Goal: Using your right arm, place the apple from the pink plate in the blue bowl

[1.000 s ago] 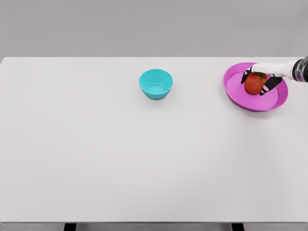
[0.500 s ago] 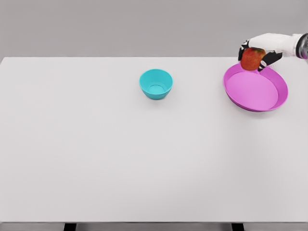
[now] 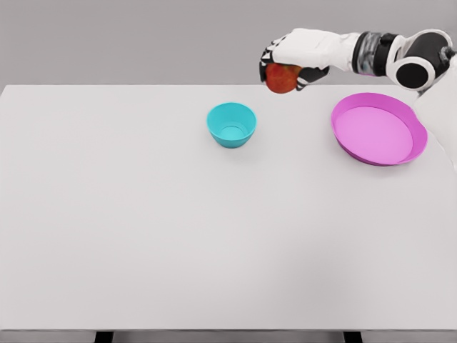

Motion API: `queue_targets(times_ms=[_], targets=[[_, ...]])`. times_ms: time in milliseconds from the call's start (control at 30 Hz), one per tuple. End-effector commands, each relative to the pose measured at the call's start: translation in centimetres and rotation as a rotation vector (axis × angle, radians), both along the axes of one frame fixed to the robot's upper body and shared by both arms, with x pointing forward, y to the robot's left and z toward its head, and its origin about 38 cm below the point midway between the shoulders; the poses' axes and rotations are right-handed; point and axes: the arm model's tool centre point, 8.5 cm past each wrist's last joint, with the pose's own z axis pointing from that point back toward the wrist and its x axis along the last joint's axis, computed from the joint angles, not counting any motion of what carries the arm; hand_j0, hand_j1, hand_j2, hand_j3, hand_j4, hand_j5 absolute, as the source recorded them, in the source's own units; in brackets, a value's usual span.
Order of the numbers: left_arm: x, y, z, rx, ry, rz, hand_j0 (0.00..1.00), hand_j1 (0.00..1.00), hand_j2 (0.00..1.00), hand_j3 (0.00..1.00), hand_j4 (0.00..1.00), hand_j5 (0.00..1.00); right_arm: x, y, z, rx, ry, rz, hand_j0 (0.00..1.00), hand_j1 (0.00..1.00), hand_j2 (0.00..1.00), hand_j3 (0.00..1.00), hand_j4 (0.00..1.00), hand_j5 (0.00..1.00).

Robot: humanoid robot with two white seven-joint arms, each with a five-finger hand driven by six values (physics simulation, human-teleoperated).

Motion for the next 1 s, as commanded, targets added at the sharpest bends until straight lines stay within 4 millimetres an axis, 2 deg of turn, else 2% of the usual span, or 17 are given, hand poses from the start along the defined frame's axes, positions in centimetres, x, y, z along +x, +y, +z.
queue_targets(times_ms=[0,167,200,367,467,600,767,967], targets=[[0.0,0.0,0.0,0.0,0.0,0.0,1.0,1.0,1.0,1.0,1.0,1.0,-0.6,3.7,-0.2,0.016,0.001,0.073,0.54,0.54,0.54,0.54,0.54,0.54],[0.0,0.0,0.0,0.0,0.0,0.0,1.0,1.0,1.0,1.0,1.0,1.0,-1.7,9.2,-2.2,0.021,0.028,0.162,0.54,0.54,0.54,0.54,0.54,0.54],[0.0,0.0,0.0,0.0,0.001,0.0,1.0,1.0,1.0,1.0,1.0,1.0,-1.8,9.7,-2.6,0.019,0.037,0.17,0.54,0.54,0.54,0.54,0.54,0.54],[0.0,0.0,0.0,0.0,0.0,0.0,1.0,1.0,1.0,1.0,1.0,1.0,-1.0,8.7,-5.1,-0.014,0.102,0.126,0.54,0.54,0.54,0.54,0.54,0.54],[0.0,0.0,0.0,0.0,0.0,0.0,1.0,1.0,1.0,1.0,1.0,1.0,-0.9,8.5,-5.3,-0.018,0.107,0.121,0.54,0.54,0.54,0.54,0.54,0.54],[0.0,0.0,0.0,0.0,0.0,0.0,1.0,1.0,1.0,1.0,1.0,1.0,-0.2,7.7,-7.2,-0.044,0.158,0.079,0.54,0.54,0.54,0.54,0.54,0.54],[0.0,0.0,0.0,0.0,0.0,0.0,1.0,1.0,1.0,1.0,1.0,1.0,0.2,8.9,-7.9,-0.06,0.177,0.072,0.54,0.54,0.54,0.54,0.54,0.54],[0.0,0.0,0.0,0.0,0.0,0.0,1.0,1.0,1.0,1.0,1.0,1.0,1.0,8.7,-8.1,-0.09,0.182,0.026,0.55,0.55,0.55,0.55,0.55,0.55]])
